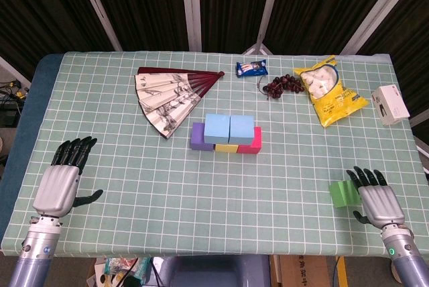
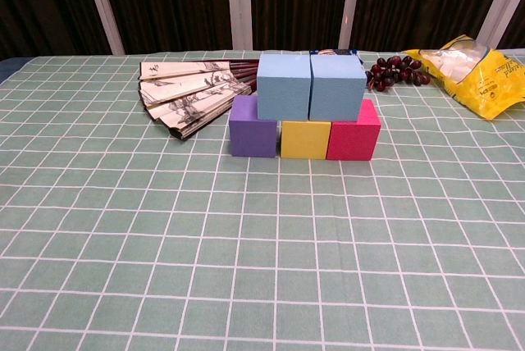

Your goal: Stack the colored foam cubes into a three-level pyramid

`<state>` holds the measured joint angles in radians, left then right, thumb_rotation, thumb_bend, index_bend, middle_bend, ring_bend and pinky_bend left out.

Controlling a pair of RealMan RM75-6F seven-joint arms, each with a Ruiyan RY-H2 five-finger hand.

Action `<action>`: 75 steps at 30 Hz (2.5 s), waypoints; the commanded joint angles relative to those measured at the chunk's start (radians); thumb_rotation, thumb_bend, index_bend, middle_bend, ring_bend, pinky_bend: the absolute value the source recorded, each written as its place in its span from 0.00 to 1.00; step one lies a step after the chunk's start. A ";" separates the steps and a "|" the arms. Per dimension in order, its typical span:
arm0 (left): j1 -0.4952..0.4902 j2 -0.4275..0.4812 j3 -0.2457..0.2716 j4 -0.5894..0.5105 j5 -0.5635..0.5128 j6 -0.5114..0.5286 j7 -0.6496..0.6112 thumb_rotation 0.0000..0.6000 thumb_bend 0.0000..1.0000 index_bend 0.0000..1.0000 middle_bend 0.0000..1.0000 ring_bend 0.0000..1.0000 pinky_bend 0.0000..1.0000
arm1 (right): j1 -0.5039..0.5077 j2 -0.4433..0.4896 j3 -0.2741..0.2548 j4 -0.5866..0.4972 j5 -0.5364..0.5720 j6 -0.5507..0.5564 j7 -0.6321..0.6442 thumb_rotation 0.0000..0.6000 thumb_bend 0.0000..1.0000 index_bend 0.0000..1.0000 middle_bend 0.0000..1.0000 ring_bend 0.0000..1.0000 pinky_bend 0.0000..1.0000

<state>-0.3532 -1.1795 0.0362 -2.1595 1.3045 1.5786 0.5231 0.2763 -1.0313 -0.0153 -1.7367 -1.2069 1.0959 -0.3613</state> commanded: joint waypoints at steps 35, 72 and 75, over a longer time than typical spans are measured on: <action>0.050 -0.011 -0.066 0.005 0.004 -0.059 0.020 1.00 0.08 0.00 0.05 0.06 0.02 | 0.001 -0.059 0.027 0.060 -0.047 0.007 0.158 1.00 0.28 0.00 0.39 0.22 0.00; 0.034 0.009 -0.137 0.093 -0.019 -0.139 -0.017 1.00 0.08 0.00 0.05 0.06 0.02 | 0.730 0.098 0.422 -0.571 1.040 0.231 -0.446 1.00 0.28 0.00 0.40 0.23 0.00; 0.033 0.008 -0.143 0.101 -0.022 -0.137 -0.011 1.00 0.08 0.00 0.05 0.06 0.02 | 0.820 0.022 0.452 -0.527 1.149 0.290 -0.491 1.00 0.28 0.00 0.40 0.24 0.00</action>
<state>-0.3198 -1.1711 -0.1062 -2.0587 1.2834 1.4409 0.5117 1.0252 -0.9380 0.4009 -2.3039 -0.1430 1.3236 -0.7955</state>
